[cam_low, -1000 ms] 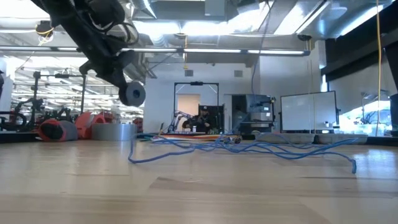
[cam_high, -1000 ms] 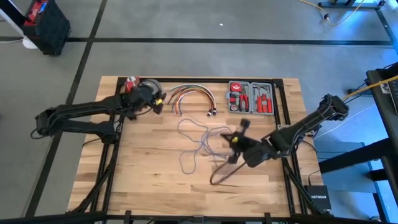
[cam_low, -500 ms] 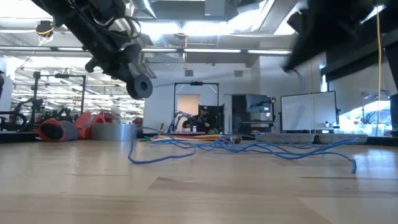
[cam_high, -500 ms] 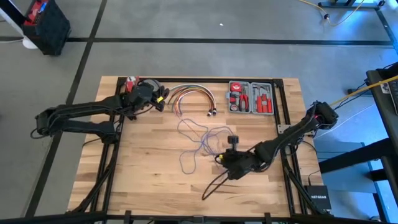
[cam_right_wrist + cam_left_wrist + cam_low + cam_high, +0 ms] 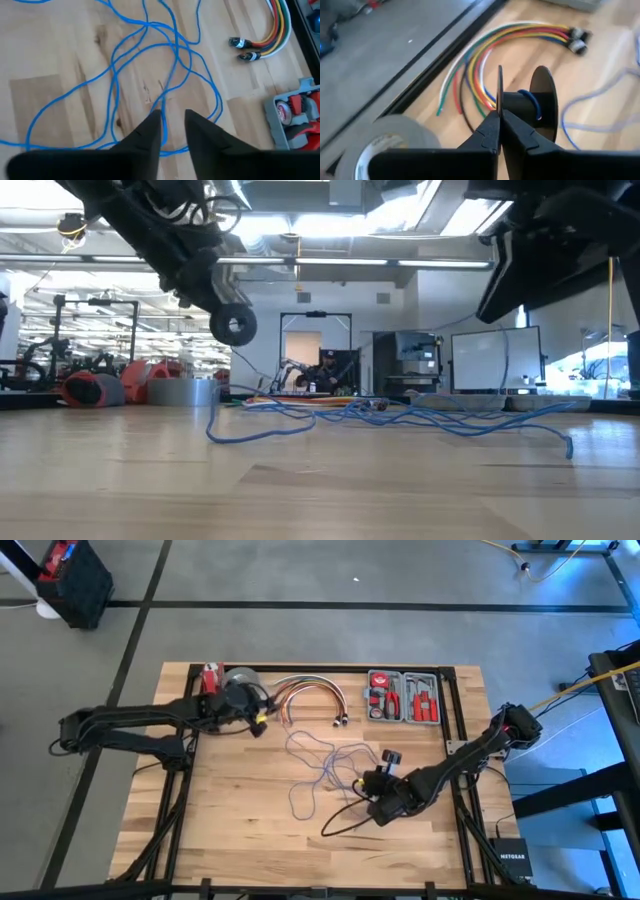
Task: Coil cords
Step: Uncoil the blue wire from the black spool, then return to Home Position
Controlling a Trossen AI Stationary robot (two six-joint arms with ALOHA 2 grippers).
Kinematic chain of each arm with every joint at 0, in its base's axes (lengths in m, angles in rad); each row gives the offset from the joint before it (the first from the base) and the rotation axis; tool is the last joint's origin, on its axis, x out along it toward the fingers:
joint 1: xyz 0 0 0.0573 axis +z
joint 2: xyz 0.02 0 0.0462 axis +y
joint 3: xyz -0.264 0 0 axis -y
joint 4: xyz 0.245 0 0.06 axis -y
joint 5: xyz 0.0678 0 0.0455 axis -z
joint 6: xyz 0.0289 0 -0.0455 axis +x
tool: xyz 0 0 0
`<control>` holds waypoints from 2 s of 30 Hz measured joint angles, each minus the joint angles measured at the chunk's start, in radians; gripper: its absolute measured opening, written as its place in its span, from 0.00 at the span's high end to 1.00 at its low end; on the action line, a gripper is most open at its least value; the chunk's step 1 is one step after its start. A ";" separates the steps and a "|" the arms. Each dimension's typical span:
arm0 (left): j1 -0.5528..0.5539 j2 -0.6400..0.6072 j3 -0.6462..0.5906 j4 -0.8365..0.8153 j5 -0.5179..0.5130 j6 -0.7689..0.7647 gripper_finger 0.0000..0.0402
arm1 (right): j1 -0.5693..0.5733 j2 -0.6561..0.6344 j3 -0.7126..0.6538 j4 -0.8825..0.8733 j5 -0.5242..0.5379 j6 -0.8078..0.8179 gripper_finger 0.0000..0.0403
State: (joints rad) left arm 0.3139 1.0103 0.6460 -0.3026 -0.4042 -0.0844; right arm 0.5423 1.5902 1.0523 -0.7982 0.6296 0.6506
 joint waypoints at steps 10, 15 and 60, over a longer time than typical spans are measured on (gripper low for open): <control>-0.099 0.088 0.000 0.205 -0.020 0.307 1.00 | 0.002 0.000 0.000 0.030 0.073 -0.147 0.64; -0.133 0.172 0.000 0.194 -0.091 0.385 1.00 | 0.001 0.000 0.000 0.032 0.184 -0.162 0.65; -0.690 0.381 0.318 -0.421 -0.358 -0.112 0.74 | -0.019 -0.142 0.001 0.107 -0.038 -0.403 0.65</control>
State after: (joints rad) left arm -0.3765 1.3914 0.9635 -0.7236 -0.7622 -0.1963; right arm 0.5231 1.4481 1.0532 -0.6910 0.5921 0.2477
